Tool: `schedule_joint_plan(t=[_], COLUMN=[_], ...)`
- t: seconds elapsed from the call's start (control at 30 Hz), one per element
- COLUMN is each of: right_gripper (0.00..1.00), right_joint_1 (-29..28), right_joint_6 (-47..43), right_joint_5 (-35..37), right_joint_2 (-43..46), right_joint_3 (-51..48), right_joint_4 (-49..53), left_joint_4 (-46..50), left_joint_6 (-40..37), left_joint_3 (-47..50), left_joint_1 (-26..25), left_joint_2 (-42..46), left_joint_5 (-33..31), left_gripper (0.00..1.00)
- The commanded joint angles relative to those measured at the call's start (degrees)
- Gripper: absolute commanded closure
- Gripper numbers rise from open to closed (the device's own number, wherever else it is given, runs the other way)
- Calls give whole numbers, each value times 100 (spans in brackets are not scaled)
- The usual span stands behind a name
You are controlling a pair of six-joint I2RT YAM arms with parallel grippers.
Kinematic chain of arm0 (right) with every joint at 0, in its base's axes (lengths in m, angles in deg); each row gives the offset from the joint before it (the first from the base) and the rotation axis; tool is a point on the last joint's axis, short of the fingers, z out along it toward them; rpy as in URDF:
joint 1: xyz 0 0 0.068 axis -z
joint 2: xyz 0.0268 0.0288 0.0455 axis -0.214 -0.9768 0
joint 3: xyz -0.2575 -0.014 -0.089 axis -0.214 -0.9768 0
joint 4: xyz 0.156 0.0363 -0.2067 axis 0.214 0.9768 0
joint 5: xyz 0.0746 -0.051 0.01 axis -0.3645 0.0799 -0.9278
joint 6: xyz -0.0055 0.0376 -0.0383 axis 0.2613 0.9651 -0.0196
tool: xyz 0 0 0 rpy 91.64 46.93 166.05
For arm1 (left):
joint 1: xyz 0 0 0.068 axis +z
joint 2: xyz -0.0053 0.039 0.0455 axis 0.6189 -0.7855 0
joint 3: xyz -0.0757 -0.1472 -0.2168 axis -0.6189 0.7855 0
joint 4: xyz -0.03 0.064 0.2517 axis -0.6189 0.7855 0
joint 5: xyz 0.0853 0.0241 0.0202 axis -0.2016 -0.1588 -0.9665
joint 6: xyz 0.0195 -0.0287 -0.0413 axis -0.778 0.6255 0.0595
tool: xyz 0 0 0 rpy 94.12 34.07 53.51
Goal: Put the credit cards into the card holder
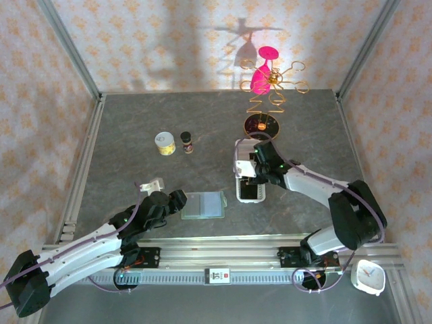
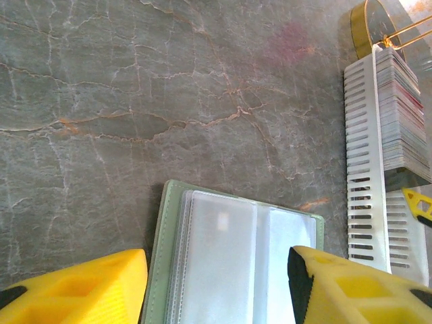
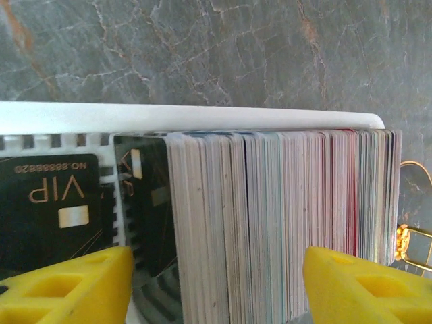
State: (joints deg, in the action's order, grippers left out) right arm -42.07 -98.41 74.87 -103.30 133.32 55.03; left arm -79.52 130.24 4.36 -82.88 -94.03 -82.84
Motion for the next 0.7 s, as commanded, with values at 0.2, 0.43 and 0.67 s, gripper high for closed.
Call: schedule_joint_plan(t=[0.2,0.43,0.67], right_gripper=[49,58,75], right_joint_1=[-87,-132,-154], right_joint_6=[-284,-319,-328], right_joint_5=[52,18,43], right_joint_2=[-207,87,176], right_joint_3=[218,109,7], right_joint_4=[2,244,317], left_joint_4=[-32,-69,-101], left_joint_6=[-22,-31,8], left_joint_3=[93,114,150], left_joint_1=[-17,-9,-14], left_joint_2=[31,18,22], left_joint_5=[21,43,85], left_gripper=[41,41,42])
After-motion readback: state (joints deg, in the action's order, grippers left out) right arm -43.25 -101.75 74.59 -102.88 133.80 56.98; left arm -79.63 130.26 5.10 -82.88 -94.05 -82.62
